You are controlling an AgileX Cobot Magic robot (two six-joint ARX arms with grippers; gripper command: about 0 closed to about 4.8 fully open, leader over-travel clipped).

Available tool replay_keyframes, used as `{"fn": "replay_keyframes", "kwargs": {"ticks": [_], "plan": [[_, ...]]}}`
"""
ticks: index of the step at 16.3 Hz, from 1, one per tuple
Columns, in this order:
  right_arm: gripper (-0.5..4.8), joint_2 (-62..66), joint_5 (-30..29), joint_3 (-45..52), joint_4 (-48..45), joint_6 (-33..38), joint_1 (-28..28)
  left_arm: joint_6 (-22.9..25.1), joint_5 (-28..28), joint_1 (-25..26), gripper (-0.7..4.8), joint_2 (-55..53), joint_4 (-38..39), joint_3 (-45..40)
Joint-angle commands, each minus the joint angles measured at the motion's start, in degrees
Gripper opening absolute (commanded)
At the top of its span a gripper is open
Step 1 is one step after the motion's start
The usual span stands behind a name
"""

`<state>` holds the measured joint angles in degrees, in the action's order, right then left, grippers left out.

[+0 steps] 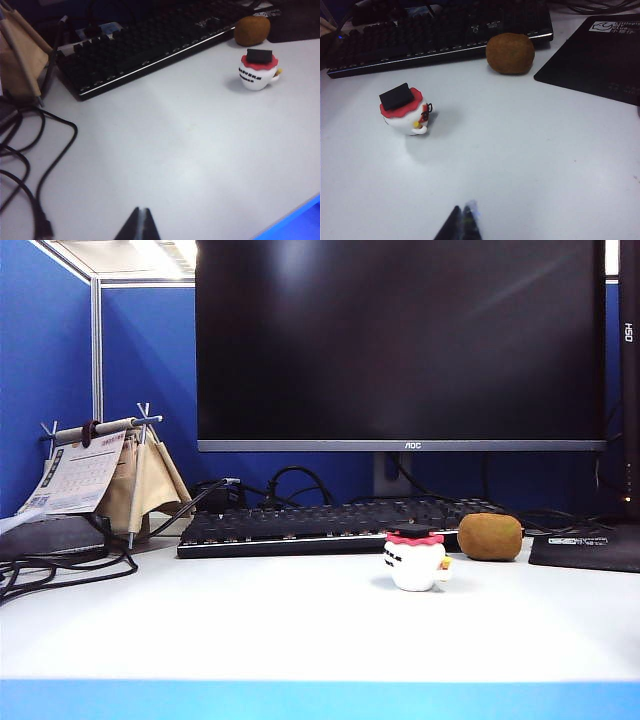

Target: Place the kiwi on top of the doll with a flat head.

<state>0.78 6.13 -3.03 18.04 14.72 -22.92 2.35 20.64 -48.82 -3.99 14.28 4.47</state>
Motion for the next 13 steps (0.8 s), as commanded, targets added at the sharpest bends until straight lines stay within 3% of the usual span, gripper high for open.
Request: {"fn": "replay_keyframes", "kwargs": {"ticks": [1,2,4,6,9,12,13], "plan": [[-0.01,0.0,-0.3,0.3,-0.1,-0.2,-0.1,-14.7,-3.0,0.0,-0.04,-0.1,-1.6,0.2],[-0.01,0.0,-0.3,0.3,-0.1,-0.2,-0.1,-22.7,-5.0,0.0,-0.04,-0.1,-1.6,0.2],[-0.01,0.0,-0.3,0.3,-0.1,-0.2,-0.1,-33.5,-8.8,0.0,-0.04,-0.1,-2.0,0.2],[-0.01,0.0,-0.3,0.3,-0.1,-0.2,-0.1,-31.1,-8.8,0.0,-0.04,-0.1,-1.9,0.2],[-0.01,0.0,-0.3,0.3,-0.1,-0.2,-0.1,-8.7,-4.5,0.0,-0.04,-0.1,-1.6,0.2],[-0.01,0.0,-2.0,0.3,-0.6,0.0,-0.1,-19.9,-13.2,0.0,-0.04,-0.2,-5.1,0.2],[-0.01,0.0,-2.4,0.3,-1.7,1.6,-0.1,-21.3,-19.7,0.0,-0.04,-0.6,-7.7,0.3]]}}
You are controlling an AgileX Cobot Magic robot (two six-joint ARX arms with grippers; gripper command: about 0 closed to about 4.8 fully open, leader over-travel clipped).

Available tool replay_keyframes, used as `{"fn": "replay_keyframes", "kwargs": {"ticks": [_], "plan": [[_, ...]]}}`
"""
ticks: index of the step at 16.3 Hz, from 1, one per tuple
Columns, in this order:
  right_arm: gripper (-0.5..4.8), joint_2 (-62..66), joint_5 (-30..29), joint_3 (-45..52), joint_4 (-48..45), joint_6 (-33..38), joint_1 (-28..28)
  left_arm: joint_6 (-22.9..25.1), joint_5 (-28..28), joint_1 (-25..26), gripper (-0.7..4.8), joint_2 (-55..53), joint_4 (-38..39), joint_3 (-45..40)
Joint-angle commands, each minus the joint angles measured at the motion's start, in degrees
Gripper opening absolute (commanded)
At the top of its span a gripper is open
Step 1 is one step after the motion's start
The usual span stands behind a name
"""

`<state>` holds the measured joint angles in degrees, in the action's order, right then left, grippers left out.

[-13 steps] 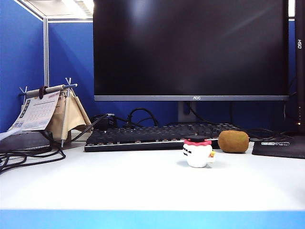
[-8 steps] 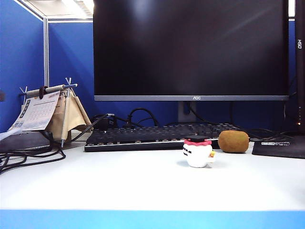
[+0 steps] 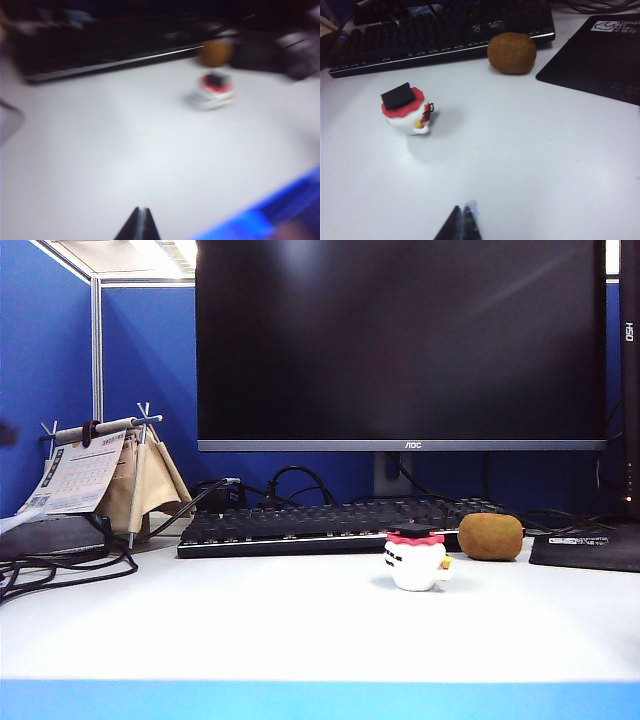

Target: Place the kiwi on top of the doll with a flat head.

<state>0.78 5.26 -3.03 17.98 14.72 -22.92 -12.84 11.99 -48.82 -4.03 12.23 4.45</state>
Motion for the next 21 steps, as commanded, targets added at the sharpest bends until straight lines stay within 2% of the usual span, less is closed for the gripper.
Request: {"fn": "replay_keyframes", "kwargs": {"ticks": [1,2,4,5,6,10,12,14,15,16,17,18,20,21], "plan": [[-0.01,0.0,-1.6,0.3,-3.3,4.4,-0.1,-6.6,-14.9,0.0,-0.04,-1.5,-5.5,0.9],[-0.01,0.0,-1.5,0.3,-5.2,5.2,-0.1,-8.5,-16.2,0.0,-0.04,-3.4,-3.0,2.2],[-0.01,0.0,-1.3,0.3,-7.0,4.9,-0.1,-8.0,-18.6,0.0,-0.04,-7.8,-0.3,4.5],[-0.01,0.0,-1.3,0.3,-7.6,4.9,-0.1,-5.6,-20.6,0.0,-0.04,-11.8,-0.5,6.1],[0.00,0.0,-2.2,0.3,-9.2,4.8,-0.1,-2.9,-20.6,0.0,-0.04,-17.2,-0.8,8.1],[0.00,0.2,-4.4,-2.4,-16.7,1.7,0.3,3.2,-19.5,0.0,-0.04,-30.6,-2.3,13.4],[-0.01,2.5,-4.4,-9.0,-15.0,-6.3,0.6,9.0,-15.9,0.0,-0.04,-36.8,-5.0,17.3],[0.00,8.2,-3.9,-16.3,-10.7,-10.8,1.4,9.4,-13.5,0.0,-0.04,-39.3,-15.5,17.7],[0.00,14.3,-4.9,-22.0,-9.0,-12.0,3.0,9.4,-13.0,0.0,-0.04,-40.5,-25.3,17.7],[0.00,19.3,-7.3,-26.4,-8.2,-12.0,4.8,9.4,-12.2,0.0,-0.04,-41.2,-29.3,17.7],[0.08,24.3,-8.5,-31.0,-7.5,-12.4,8.5,9.4,-11.8,0.0,-0.04,-41.6,-30.1,17.7],[0.52,28.1,-9.2,-34.0,-7.4,-14.1,13.1,9.4,-11.8,0.0,-0.04,-41.6,-29.1,17.7],[0.59,32.8,-11.5,-37.7,-4.9,-14.9,20.5,9.4,-11.8,0.0,-0.04,-41.6,-26.9,17.7],[0.59,36.9,-18.6,-40.2,-2.7,-15.9,25.9,9.4,-11.8,0.0,-0.04,-41.6,-24.3,17.7]]}}
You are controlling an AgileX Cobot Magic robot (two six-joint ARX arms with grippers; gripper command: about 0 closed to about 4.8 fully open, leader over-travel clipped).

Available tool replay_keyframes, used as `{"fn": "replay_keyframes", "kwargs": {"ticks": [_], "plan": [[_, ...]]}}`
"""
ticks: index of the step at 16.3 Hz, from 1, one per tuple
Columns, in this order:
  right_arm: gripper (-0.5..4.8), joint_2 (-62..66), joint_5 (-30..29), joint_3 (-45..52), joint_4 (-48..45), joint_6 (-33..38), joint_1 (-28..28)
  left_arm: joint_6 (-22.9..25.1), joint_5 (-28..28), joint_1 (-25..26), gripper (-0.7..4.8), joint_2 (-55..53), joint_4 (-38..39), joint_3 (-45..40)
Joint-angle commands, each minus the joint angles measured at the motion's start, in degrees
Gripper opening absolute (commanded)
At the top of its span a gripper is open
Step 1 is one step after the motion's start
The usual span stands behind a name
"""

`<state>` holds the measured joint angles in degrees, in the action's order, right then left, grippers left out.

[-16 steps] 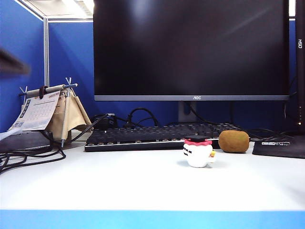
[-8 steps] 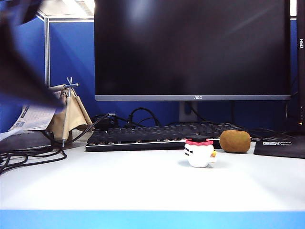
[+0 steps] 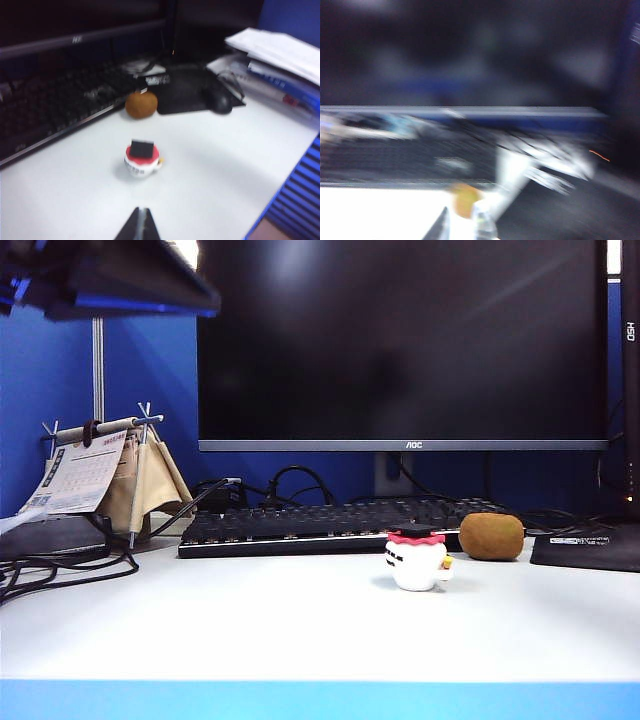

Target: Place the kiwi on top of the doll with a flat head.

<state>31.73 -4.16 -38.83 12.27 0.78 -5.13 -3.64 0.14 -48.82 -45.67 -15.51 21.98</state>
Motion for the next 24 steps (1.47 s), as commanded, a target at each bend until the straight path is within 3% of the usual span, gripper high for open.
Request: {"fn": "replay_keyframes", "kwargs": {"ticks": [1,3,4,7,9,10,14,16,19,22,24], "plan": [[0.58,9.1,-14.2,-6.0,2.8,-2.0,9.6,0.2,0.0,0.0,-0.04,0.0,5.7,0.2],[0.58,17.5,-16.6,-10.9,3.4,-5.8,10.3,0.2,-0.5,0.0,-0.04,0.0,8.2,0.2],[0.59,27.0,-18.1,-18.4,7.6,-6.7,10.4,0.1,-0.6,0.0,-0.04,0.2,8.1,0.2],[0.59,40.2,-22.9,-30.3,14.9,-10.1,11.1,0.0,-2.5,0.0,-0.04,0.1,9.6,0.2],[0.68,46.7,-21.3,-35.8,16.8,-12.0,11.0,0.0,-4.1,0.0,-0.04,0.1,14.7,0.2],[0.68,51.0,-17.4,-39.8,19.9,-12.9,10.6,0.0,-4.7,0.0,-0.04,0.1,17.6,0.1],[0.57,59.9,-15.9,-45.9,25.0,-14.0,10.1,0.1,-4.1,0.0,-0.04,0.1,18.9,0.2],[0.57,64.7,-18.0,-49.5,32.0,-21.1,8.4,0.2,-3.8,0.0,-0.04,0.1,18.9,0.2],[0.51,71.0,-23.5,-51.7,31.9,-24.2,6.6,-0.3,-3.8,0.0,-0.04,0.1,18.9,0.2],[0.50,78.0,-24.1,-55.5,32.7,-26.3,4.9,-4.2,-3.8,0.0,-0.04,0.1,18.8,0.2],[0.49,81.7,-23.8,-56.5,32.1,-26.4,4.5,-4.2,-3.8,0.0,-0.04,0.1,18.8,0.2]]}}
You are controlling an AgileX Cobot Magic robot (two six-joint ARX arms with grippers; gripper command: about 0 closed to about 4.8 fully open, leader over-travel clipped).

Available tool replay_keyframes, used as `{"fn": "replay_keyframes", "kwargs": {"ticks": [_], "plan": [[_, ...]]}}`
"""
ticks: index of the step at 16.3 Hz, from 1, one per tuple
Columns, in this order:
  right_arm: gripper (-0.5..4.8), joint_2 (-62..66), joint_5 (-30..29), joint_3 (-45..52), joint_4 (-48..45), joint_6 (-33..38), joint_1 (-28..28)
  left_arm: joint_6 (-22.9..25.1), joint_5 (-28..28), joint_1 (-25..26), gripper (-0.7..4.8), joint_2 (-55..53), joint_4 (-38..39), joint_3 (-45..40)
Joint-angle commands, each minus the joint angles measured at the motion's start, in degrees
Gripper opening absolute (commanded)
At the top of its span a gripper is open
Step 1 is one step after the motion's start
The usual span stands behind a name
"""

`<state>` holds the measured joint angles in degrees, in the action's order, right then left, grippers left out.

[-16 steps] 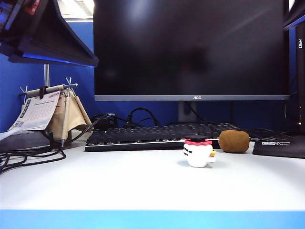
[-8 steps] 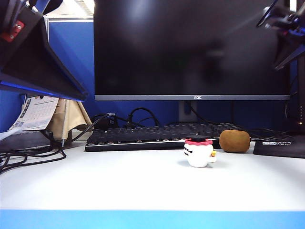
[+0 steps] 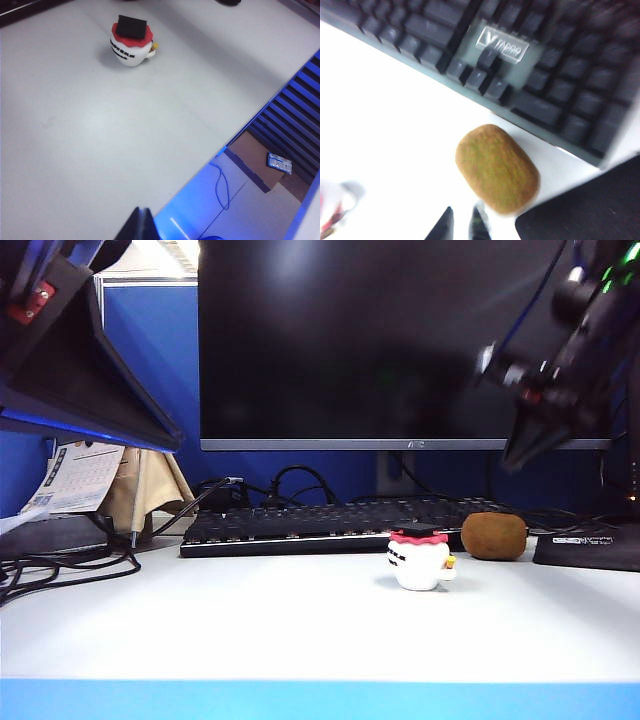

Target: Place the kiwi on top of the doll with a flat head.

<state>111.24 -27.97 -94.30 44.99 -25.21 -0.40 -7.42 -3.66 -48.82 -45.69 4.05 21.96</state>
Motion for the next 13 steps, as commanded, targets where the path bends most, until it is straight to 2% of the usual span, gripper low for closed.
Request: {"fn": "replay_keyframes", "kwargs": {"ticks": [1,2,3,8,13], "plan": [[0.66,3.5,0.2,-1.0,-1.7,-0.4,-0.2,-0.6,0.0,0.0,-0.04,0.1,-0.7,0.2],[3.17,4.8,0.9,-1.0,-3.3,-1.3,-0.2,-0.5,0.0,0.0,-0.04,0.1,-0.7,0.2],[4.79,5.3,1.0,-1.0,-4.2,-2.0,-0.2,-0.5,0.0,0.0,-0.04,0.1,-0.7,0.2],[4.79,8.2,-1.1,-1.0,-7.8,-2.4,-0.4,-0.5,0.0,0.0,-0.04,0.1,-0.7,0.2],[4.79,15.0,-0.2,-1.0,-8.2,-2.2,-2.1,-1.7,0.0,0.0,-0.04,0.1,-0.7,0.2]]}}
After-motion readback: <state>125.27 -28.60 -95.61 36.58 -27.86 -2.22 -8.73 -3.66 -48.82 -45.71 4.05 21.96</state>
